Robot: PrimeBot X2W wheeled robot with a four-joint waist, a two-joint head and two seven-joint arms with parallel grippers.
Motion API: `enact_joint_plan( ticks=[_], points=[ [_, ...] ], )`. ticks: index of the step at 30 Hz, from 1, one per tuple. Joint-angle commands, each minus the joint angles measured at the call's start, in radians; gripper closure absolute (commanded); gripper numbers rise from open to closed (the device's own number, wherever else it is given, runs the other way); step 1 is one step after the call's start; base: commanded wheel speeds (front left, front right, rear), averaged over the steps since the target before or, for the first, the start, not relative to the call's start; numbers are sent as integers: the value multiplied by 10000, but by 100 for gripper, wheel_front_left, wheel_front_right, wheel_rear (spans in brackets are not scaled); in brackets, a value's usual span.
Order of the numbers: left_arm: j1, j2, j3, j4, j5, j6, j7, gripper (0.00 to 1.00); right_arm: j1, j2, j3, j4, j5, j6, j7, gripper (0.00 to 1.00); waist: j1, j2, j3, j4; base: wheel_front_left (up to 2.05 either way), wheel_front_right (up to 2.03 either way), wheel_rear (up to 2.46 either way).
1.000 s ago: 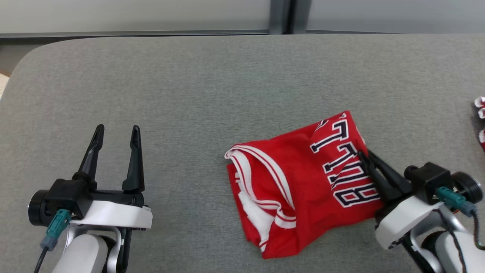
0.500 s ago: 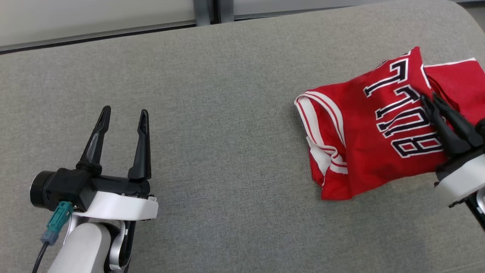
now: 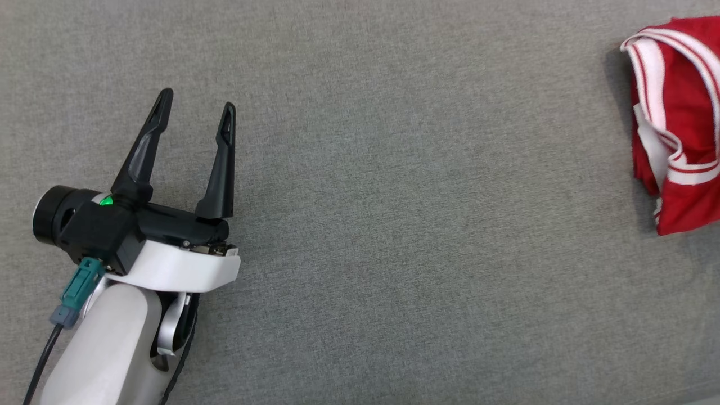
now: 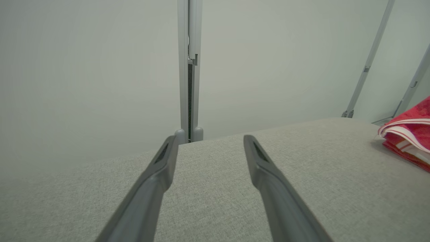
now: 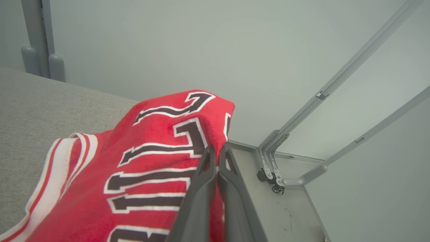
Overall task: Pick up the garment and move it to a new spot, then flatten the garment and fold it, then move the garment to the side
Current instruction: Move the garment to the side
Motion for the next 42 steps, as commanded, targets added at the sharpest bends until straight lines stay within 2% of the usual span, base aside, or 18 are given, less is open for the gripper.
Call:
enact_joint_plan(
  ticks=[1,6,11,12,13,14,15,22,26,34,37,42],
  points=[
    [-341,69,-13,-40,122,-110,-19,0,-140,-25,-407,383,183,-22,-326,100,0,0,682,183,0,0,0],
    [-762,158,-67,-102,191,-223,-2,0,-378,-5,-1009,1423,337,-24,-716,100,0,0,1259,354,0,0,0],
    [-1213,210,-180,-125,268,-365,39,0,-1141,454,-1477,3067,-2,-22,-1060,100,0,0,1809,569,0,0,0],
    [-1267,216,-208,-94,273,-384,38,0,-1342,610,-1531,3401,-72,-24,-1111,95,0,0,1853,600,0,0,0],
    [-1310,219,-224,-62,289,-381,36,0,-1483,787,-1518,3723,-129,-22,-1112,71,0,0,1881,617,0,0,0],
    [-1324,224,-241,-27,300,-393,35,0,-1630,906,-1558,4026,-242,-22,-1124,20,0,0,1895,628,0,0,0],
    [-1338,223,-267,2,313,-403,33,0,-1809,1009,-1640,4278,-367,-22,-1250,0,0,0,1901,635,0,0,0],
    [-1036,220,-344,254,276,-332,4,0,-2151,2058,-1906,5289,-971,-22,-2385,0,0,0,1247,521,0,0,0],
    [-645,208,-355,452,169,-255,-42,0,-1665,2744,-1734,4915,-953,-22,-3159,0,0,0,403,314,0,0,0],
    [391,210,-384,726,-38,-81,-52,0,-123,4074,-678,2706,-1070,-22,-3637,0,0,0,-1191,43,0,0,0],
    [817,131,-395,772,-178,54,-48,0,650,4709,-162,1307,-1274,-22,-3378,0,0,0,-1771,228,0,0,0],
    [1324,96,-276,851,-350,265,-62,0,1420,5355,566,-34,-1422,-21,-2846,0,0,0,-2365,673,0,0,0]
  ],
)
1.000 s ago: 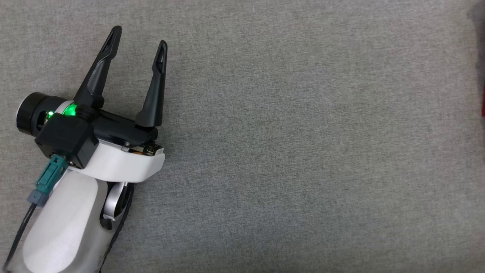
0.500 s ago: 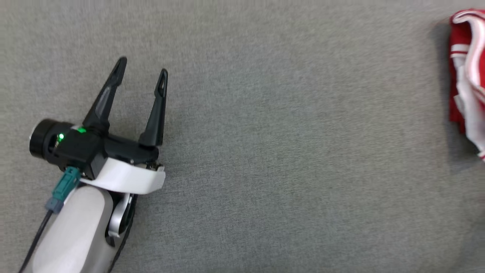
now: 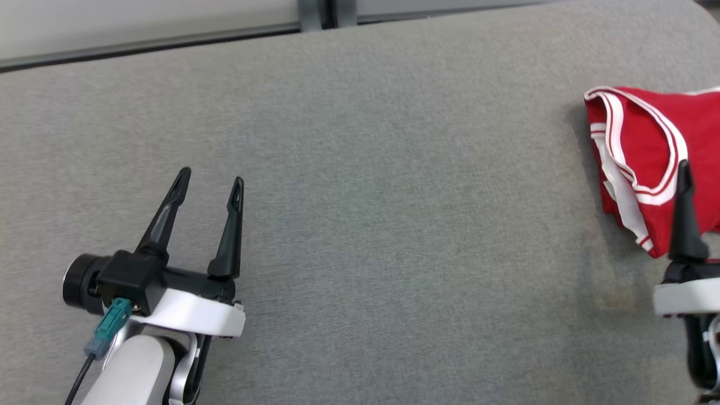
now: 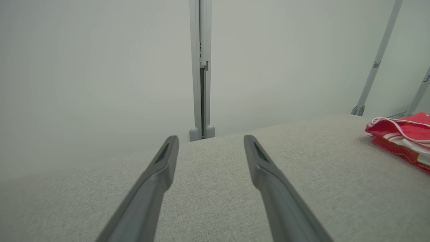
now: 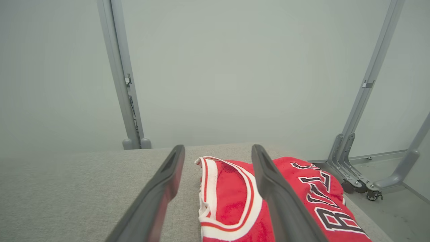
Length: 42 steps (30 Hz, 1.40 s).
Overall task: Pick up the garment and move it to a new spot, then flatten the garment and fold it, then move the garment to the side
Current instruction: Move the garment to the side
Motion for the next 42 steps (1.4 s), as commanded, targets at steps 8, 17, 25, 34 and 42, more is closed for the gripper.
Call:
enact_joint_plan(
  ticks=[8,17,25,34,42],
  points=[
    [838,29,337,86,-359,346,-75,0,892,505,790,-1149,-284,-17,670,0,0,0,-1032,1032,0,0,0],
    [1684,30,587,266,-617,633,-103,0,1866,729,1218,-1489,-290,-17,1261,0,0,0,-1993,1773,0,0,0],
    [2522,183,452,316,-763,672,82,0,2868,797,1152,-1565,-239,-17,1573,0,0,0,-3068,1827,0,0,0],
    [3023,299,318,243,-836,728,333,0,3597,928,1020,-1883,-390,-17,1828,0,0,0,-3512,1759,0,0,0],
    [3138,406,269,299,-891,754,457,0,3723,985,1008,-1994,-516,-17,1852,0,0,0,-3617,1675,0,0,0]
  ],
)
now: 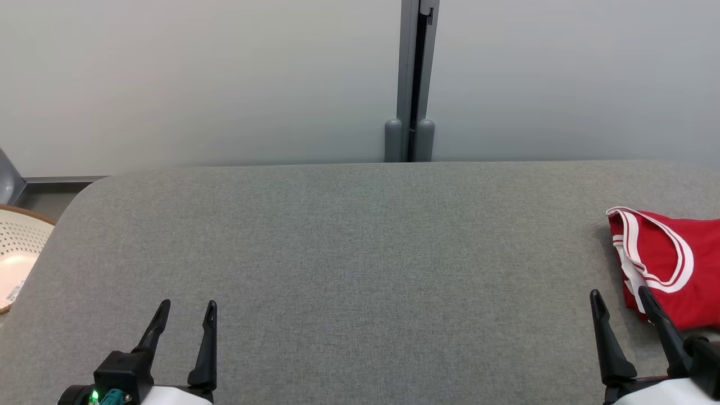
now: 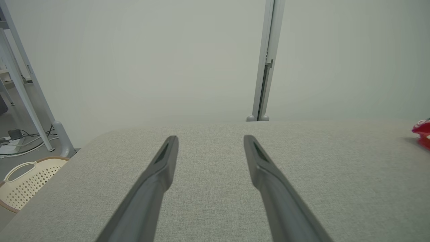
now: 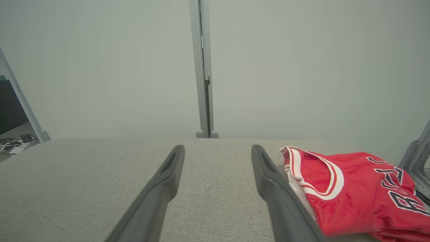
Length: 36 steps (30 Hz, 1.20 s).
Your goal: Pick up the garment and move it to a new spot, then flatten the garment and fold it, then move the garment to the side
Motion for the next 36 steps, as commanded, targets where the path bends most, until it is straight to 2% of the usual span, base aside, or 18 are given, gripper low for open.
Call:
enact_joint_plan(
  ticks=[1,21,22,25,36],
  points=[
    [60,68,8,27,-61,48,15,0,88,8,-72,-49,-83,-16,-7,0,0,-1,-2,-17,0,0,0],
    [-296,125,-74,238,-98,17,0,0,-25,-67,-87,242,114,-16,-50,0,0,-1,-14,-42,0,0,0],
    [-126,52,-93,218,-138,-7,-1,100,-18,-24,-78,255,94,0,-31,100,0,-1,-13,-43,0,0,0],
    [89,-130,-166,438,-178,-15,18,100,46,45,-37,536,150,2,-24,100,0,-1,-11,-46,0,0,0],
    [-171,-487,473,613,-1937,-496,441,100,-412,65,-141,1068,2324,0,27,100,0,-1,51,-103,0,0,0]
  ],
)
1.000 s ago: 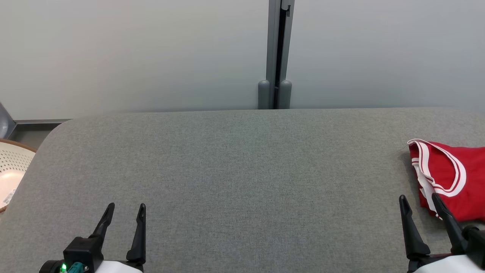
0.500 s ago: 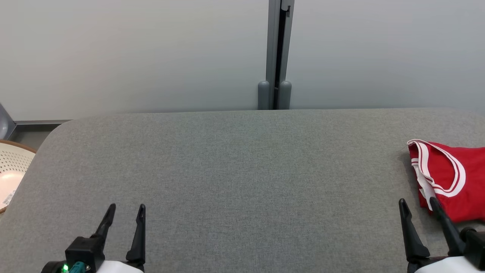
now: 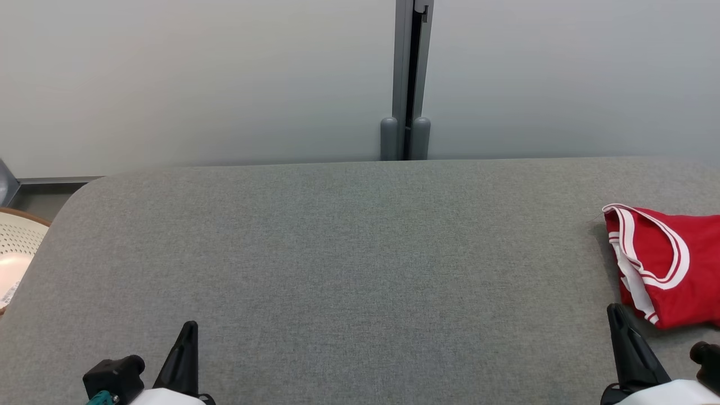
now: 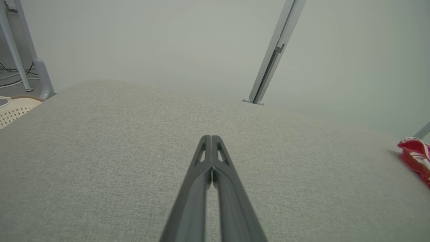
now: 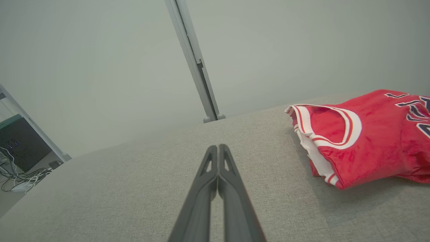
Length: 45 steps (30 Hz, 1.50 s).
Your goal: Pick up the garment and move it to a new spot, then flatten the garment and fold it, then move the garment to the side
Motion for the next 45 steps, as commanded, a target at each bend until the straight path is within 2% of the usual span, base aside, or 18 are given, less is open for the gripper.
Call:
enact_joint_plan(
  ticks=[1,15,45],
  points=[
    [-356,43,215,-85,-331,-119,48,100,-318,-47,-60,-39,428,-2,32,100,0,-1,7,-6,0,0,0],
    [-705,-386,972,215,-2353,-716,558,100,-854,-19,-193,592,2925,-4,98,100,0,-1,90,-83,0,0,0],
    [-1199,-1081,2171,544,-5405,-1601,1370,100,-1672,34,-402,1554,6724,-5,206,100,0,-1,252,-231,0,0,0]
  ],
)
